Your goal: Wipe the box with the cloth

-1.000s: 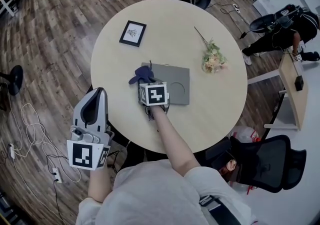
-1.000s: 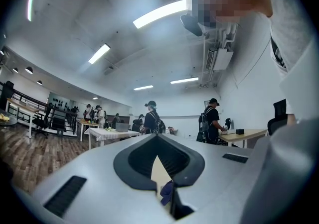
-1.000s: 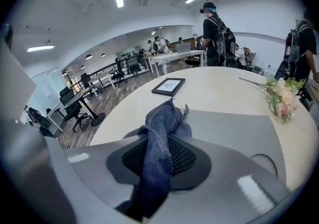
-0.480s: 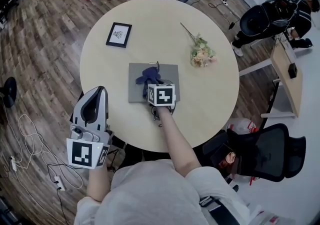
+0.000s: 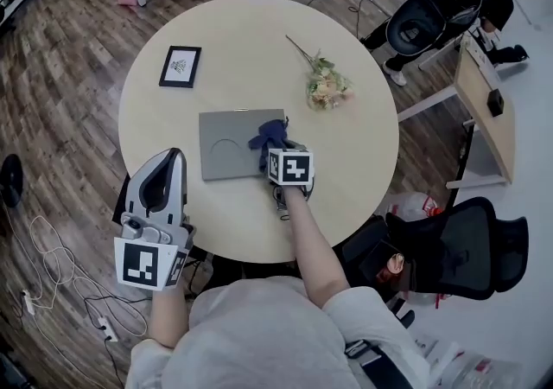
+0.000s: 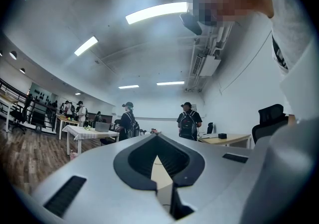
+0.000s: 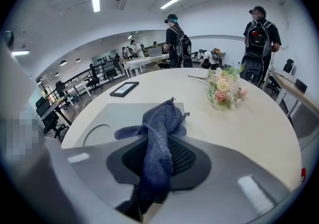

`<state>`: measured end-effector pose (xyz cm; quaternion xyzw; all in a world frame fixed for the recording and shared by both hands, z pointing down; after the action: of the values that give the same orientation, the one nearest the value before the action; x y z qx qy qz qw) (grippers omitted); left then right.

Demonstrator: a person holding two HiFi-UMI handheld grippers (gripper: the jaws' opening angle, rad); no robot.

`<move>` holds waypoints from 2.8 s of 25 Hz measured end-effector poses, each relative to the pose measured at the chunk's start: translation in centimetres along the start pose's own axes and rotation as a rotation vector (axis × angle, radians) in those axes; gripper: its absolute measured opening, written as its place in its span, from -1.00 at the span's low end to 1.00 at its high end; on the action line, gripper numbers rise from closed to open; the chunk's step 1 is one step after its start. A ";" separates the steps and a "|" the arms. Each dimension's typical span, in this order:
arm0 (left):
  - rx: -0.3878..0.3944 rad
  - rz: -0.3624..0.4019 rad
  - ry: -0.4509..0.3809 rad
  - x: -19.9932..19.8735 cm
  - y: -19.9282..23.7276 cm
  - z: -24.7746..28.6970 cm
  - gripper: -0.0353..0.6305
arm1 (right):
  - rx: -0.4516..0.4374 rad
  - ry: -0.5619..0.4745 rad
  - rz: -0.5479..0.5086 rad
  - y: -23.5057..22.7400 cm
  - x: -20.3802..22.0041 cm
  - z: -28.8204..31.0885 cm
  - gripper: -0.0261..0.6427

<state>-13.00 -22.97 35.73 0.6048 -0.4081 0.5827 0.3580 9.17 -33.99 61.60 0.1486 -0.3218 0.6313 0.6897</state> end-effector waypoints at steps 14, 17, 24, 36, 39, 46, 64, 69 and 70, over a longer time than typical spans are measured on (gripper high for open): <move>0.011 0.008 -0.017 -0.7 -1.9 0.9 -0.87 | 0.007 -0.023 0.032 -4.8 1.5 -1.8 -0.63; 0.006 0.011 -0.021 -0.9 -1.8 0.6 -0.87 | 0.021 -0.020 0.016 -4.4 1.2 -2.2 -0.63; -0.034 0.016 -0.026 -1.3 -0.8 -1.5 -0.87 | -0.118 -0.072 0.021 2.1 0.3 -3.2 -0.63; -0.129 0.009 -0.017 -1.1 3.5 -7.2 -0.87 | -0.327 -0.021 -0.085 16.9 3.5 -2.5 -0.63; -0.136 0.002 -0.010 -0.8 4.6 -8.4 -0.87 | -0.312 0.007 -0.126 18.7 4.8 -1.4 -0.63; -0.101 -0.023 -0.014 0.0 5.4 -9.2 -0.87 | -0.243 -0.019 -0.095 16.8 5.8 -1.0 -0.63; 0.048 -0.053 -0.035 0.3 2.1 -6.7 -0.87 | 0.023 -0.118 0.118 1.6 5.9 -4.2 -0.63; 0.070 -0.052 -0.036 0.4 1.3 -6.5 -0.87 | 0.067 -0.134 0.165 -1.5 6.3 -5.1 -0.63; 0.073 -0.052 -0.036 0.4 1.2 -6.5 -0.87 | 0.078 -0.135 0.175 -2.0 6.4 -5.3 -0.63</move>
<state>-16.80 -17.63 36.50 0.6380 -0.3773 0.5768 0.3433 12.42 -26.13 62.09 0.1889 -0.3545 0.6896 0.6026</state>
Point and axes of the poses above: the fingertips, and each gripper's own axes: z forward along the fingers, y to its left, x out of its underside, the point moved 3 cm from there along -z, backward along the fingers, and after that the axes turned 5 degrees about z, right-handed, at the moved point
